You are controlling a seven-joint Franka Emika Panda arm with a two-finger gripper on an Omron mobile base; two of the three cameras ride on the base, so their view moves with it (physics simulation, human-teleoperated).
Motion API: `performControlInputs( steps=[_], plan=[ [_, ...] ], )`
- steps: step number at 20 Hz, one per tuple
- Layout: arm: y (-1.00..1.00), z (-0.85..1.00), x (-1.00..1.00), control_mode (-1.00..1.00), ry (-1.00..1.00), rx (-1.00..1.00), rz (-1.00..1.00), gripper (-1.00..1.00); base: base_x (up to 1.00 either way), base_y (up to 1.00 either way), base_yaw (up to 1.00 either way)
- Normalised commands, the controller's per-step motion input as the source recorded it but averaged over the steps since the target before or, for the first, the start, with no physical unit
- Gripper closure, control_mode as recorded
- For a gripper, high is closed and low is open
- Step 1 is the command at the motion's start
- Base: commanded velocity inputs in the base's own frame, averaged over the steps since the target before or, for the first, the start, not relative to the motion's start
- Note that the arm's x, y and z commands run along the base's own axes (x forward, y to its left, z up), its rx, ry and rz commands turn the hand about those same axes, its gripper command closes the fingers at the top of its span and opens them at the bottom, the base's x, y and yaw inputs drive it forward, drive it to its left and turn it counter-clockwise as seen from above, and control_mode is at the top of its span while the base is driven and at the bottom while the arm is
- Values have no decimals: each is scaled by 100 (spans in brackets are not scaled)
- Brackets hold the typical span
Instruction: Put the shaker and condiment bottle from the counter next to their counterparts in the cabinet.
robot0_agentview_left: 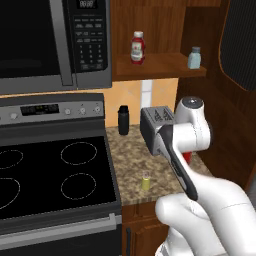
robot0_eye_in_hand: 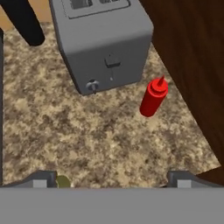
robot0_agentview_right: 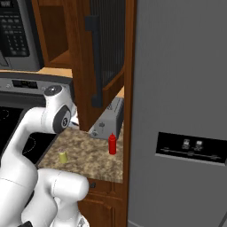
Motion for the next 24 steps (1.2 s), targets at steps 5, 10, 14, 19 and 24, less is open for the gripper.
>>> performControlInputs(
  steps=[5, 10, 14, 19, 24],
  plan=[
    [-21, -50, 0, -100, 0, 0, -10, -100, 0, 0, 0],
    [-35, -47, 0, -100, -5, 0, 0, -100, 0, 0, 0],
    [-19, -39, 0, -100, -5, 0, 0, -100, 0, 0, 0],
    [-10, -37, 2, -100, -12, 0, 0, -100, 0, 0, 0],
    [-15, -31, 1, -100, -15, 0, 0, -100, 0, 0, 0]
  ],
)
